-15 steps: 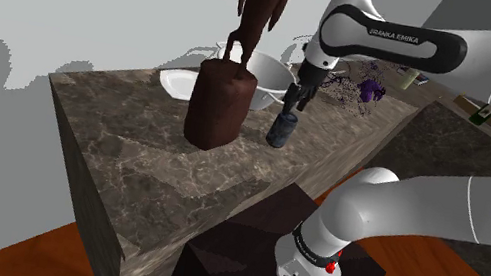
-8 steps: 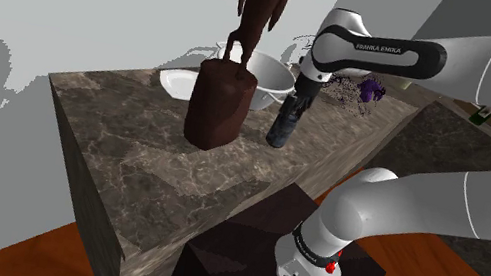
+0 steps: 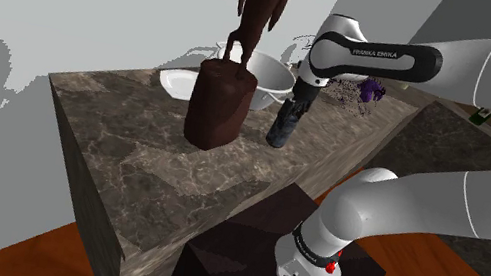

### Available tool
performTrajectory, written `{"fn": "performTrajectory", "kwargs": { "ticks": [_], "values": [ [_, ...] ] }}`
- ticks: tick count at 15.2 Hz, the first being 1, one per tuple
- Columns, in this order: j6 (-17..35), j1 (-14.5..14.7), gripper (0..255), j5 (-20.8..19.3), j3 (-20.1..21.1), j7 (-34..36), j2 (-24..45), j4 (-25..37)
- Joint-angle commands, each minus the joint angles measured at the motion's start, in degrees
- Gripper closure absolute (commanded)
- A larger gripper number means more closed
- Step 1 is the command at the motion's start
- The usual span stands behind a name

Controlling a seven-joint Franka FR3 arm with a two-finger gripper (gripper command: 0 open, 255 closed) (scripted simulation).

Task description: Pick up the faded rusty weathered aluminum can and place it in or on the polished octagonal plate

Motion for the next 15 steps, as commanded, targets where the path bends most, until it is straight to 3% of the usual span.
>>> {"fn": "performTrajectory", "kwargs": {
  "ticks": [1,2,3,12,15],
  "values": [
    [0.0,0.0,0,0.0,0.0,0.0,0.0,0.0],
    [0.0,0.0,0,0.0,0.0,0.0,0.0,0.0],
    [0.0,0.0,255,0.0,0.0,0.0,0.0,0.0],
    [0.0,0.0,255,0.0,0.0,0.0,0.0,0.0],
    [-2.6,0.1,255,0.2,0.4,0.1,-0.8,1.8]
  ]
}}
